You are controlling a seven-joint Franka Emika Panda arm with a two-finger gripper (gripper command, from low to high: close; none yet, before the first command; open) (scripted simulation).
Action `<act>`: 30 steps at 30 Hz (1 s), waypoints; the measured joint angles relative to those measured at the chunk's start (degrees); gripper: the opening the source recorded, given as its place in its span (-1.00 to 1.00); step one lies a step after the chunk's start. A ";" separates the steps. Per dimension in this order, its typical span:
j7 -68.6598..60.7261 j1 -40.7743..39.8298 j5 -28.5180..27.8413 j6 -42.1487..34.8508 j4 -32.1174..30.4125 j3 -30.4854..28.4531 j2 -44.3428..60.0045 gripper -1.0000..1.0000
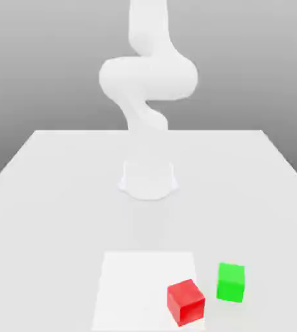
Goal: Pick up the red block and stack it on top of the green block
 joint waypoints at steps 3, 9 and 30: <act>-2.08 1.23 0.33 2.65 -1.43 -0.28 6.55 0.00; -6.04 3.39 0.95 7.71 -4.16 -0.56 19.06 0.00; -13.91 6.74 -0.64 29.62 -9.54 0.65 61.64 -1.00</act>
